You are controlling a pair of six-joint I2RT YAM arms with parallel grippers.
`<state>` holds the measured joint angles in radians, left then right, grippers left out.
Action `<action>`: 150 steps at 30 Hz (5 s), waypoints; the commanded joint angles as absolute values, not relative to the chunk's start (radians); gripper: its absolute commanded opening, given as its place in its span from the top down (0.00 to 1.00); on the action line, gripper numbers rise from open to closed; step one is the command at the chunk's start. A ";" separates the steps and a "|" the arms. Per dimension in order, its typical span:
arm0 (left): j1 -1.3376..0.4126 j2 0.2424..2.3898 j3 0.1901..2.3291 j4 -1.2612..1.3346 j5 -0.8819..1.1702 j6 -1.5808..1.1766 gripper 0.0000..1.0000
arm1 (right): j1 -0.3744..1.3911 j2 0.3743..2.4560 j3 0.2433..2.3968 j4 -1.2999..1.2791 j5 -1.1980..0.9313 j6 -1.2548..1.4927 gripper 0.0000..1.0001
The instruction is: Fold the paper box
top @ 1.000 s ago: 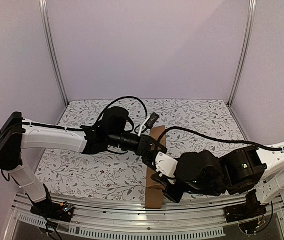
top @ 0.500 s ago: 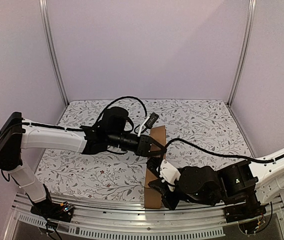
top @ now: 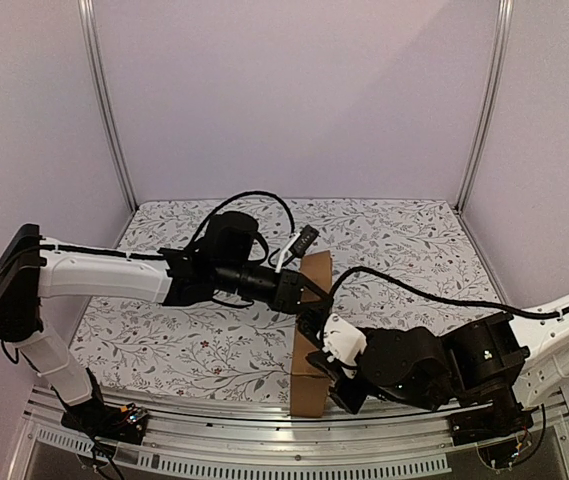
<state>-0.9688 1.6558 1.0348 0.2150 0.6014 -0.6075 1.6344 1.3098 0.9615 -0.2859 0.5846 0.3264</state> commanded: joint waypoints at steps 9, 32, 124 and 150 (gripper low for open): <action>-0.957 1.565 1.186 -0.243 0.464 -0.457 0.53 | 1.557 1.185 0.990 -0.446 0.721 0.158 1.00; -0.822 1.631 0.999 -0.174 0.391 -0.492 0.73 | 1.390 1.354 0.811 -0.338 0.481 0.445 1.00; -0.873 1.651 1.108 -0.192 0.446 -0.406 0.94 | 0.836 1.377 1.018 -0.223 0.216 0.141 1.00; -0.873 1.627 1.132 -0.198 0.464 -0.408 0.94 | 0.835 1.298 1.013 -0.134 0.041 0.250 1.00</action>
